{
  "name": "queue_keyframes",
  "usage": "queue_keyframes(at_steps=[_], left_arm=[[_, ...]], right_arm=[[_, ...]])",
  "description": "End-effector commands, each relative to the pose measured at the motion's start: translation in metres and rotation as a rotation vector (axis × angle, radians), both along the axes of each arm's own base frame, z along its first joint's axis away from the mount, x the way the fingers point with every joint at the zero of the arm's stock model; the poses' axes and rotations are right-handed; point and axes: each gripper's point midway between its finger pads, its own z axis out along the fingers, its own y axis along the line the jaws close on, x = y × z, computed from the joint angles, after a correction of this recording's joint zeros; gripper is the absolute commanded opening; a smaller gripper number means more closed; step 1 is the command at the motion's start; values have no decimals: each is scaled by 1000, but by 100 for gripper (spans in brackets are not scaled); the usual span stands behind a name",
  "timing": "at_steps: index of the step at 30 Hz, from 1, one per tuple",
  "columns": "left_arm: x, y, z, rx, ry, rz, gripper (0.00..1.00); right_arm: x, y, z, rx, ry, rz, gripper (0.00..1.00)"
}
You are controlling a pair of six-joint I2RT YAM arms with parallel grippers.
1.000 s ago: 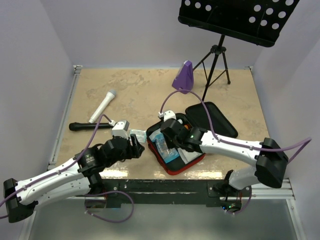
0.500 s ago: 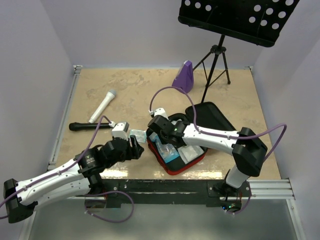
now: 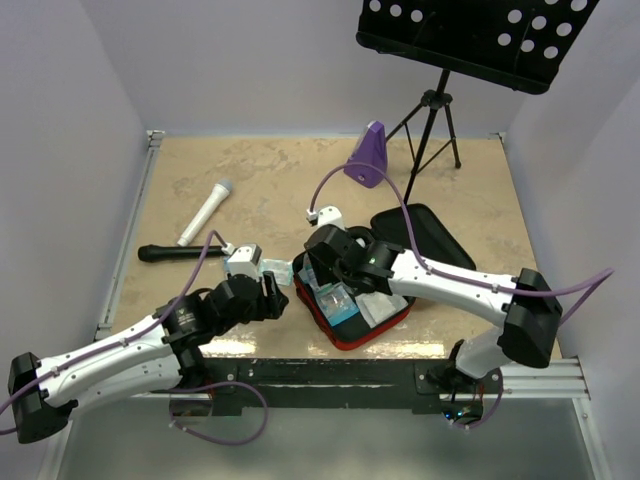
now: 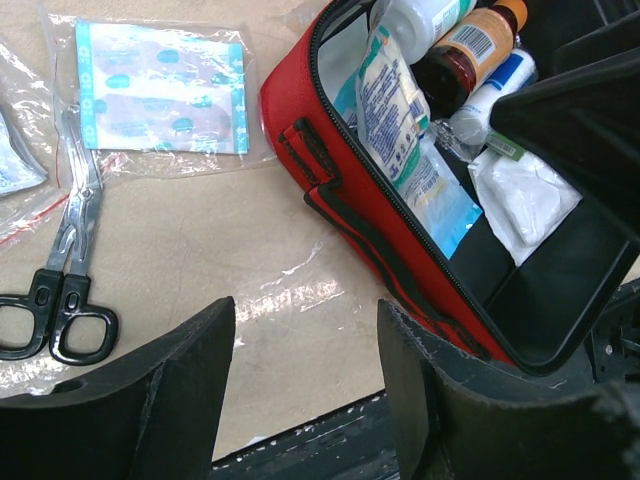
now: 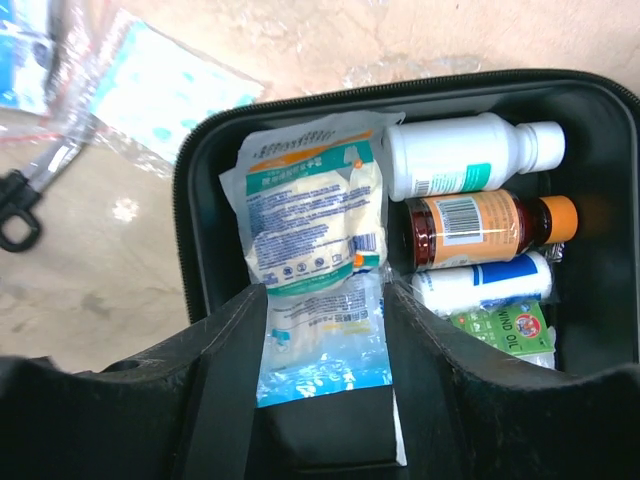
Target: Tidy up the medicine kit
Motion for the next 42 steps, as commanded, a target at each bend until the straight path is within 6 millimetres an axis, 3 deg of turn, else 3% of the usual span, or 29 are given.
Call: queue_keyframes(at_steps=[1, 7, 14, 18, 23, 26, 31, 37, 40, 42], left_arm=[[7, -3, 7, -28, -22, 30, 63], [11, 0, 8, -15, -29, 54, 63], [12, -1, 4, -5, -13, 69, 63], [12, 0, 3, -10, -10, 79, 63], [11, 9, -2, -4, 0, 117, 63], [11, 16, -4, 7, 1, 152, 63], [14, 23, -5, 14, -4, 192, 63], [20, 35, -10, 58, -1, 261, 63], [24, 36, -11, 63, -2, 285, 64], [28, 37, -9, 63, -9, 300, 67]], right_arm=[[2, -2, 17, 78, -46, -39, 53], [0, 7, -6, 103, -25, -11, 52], [28, 26, -2, 159, -105, -50, 42], [42, 35, -20, 143, -104, -56, 38], [39, 43, -61, 86, -34, -28, 33], [34, 38, -69, 95, -20, -31, 32], [22, 32, -75, 106, 7, -15, 32], [6, 29, -65, 138, 32, 21, 33], [4, 28, -54, 157, 23, 24, 35], [8, 31, -32, 205, -13, 18, 41]])
